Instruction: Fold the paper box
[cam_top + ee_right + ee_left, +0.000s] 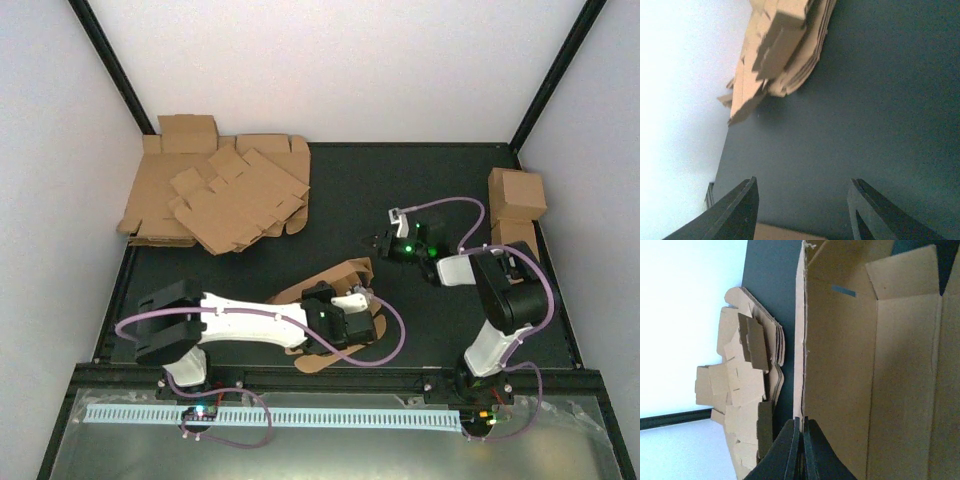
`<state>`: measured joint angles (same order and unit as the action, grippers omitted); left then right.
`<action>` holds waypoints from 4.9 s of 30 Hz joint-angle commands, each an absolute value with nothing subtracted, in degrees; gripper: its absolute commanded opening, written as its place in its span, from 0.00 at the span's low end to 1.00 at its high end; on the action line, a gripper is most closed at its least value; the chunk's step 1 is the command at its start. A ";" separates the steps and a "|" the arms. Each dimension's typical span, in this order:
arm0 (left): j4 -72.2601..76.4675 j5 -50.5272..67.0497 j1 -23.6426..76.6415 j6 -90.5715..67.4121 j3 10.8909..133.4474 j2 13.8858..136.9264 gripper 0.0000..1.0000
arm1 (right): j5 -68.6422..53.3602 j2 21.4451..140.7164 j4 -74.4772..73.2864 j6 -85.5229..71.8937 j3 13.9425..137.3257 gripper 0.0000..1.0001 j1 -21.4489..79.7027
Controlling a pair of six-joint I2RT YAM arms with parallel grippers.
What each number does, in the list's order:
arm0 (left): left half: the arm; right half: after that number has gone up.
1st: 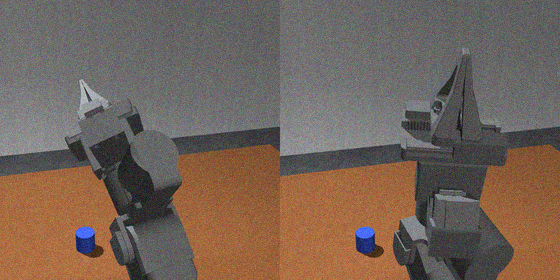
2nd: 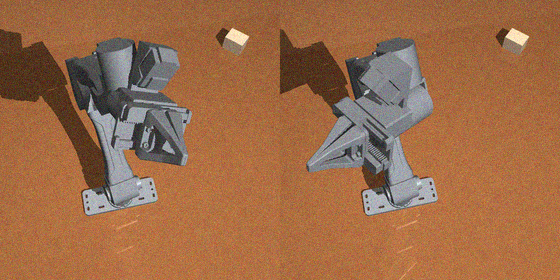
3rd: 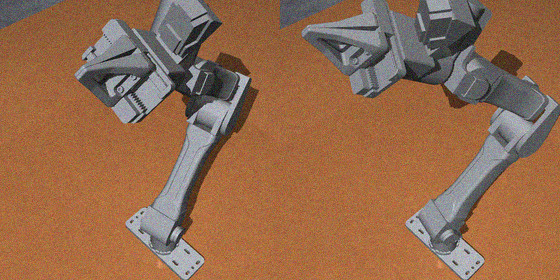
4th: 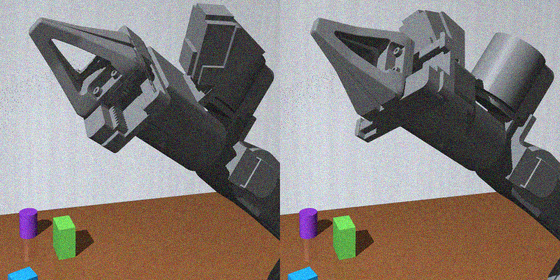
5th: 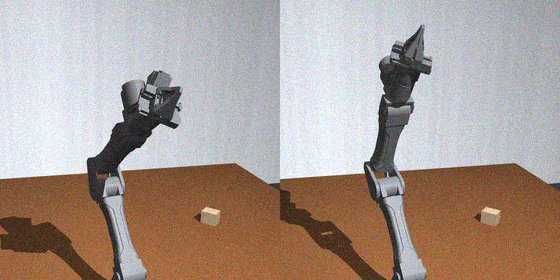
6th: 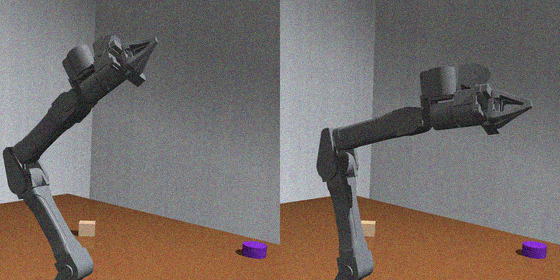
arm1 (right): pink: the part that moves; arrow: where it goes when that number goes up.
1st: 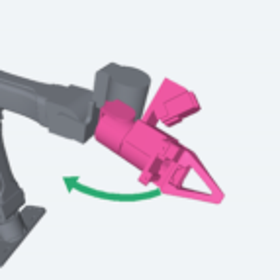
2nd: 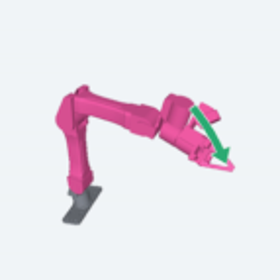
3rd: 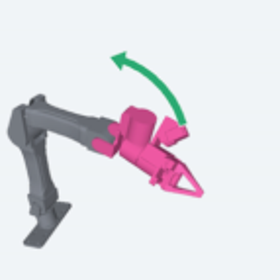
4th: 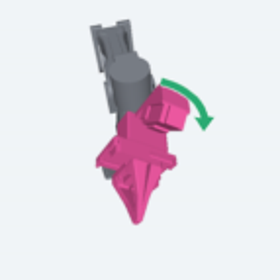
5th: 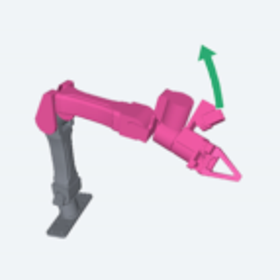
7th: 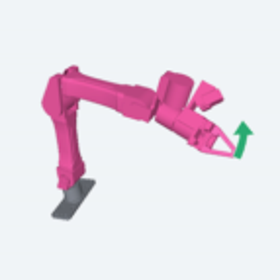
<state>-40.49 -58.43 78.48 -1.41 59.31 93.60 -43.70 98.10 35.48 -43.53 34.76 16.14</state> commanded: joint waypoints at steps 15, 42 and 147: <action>-38.91 -64.14 79.83 -8.34 56.02 97.61 0.02 | -49.45 97.84 27.67 -43.28 32.89 0.53 18.02; -35.68 -61.93 78.14 -5.99 54.48 93.62 0.02 | -52.93 96.54 23.29 -39.98 31.76 0.37 19.86; -34.24 0.03 51.17 -9.89 59.94 68.46 0.91 | 10.48 85.77 51.86 -24.69 12.17 0.16 52.96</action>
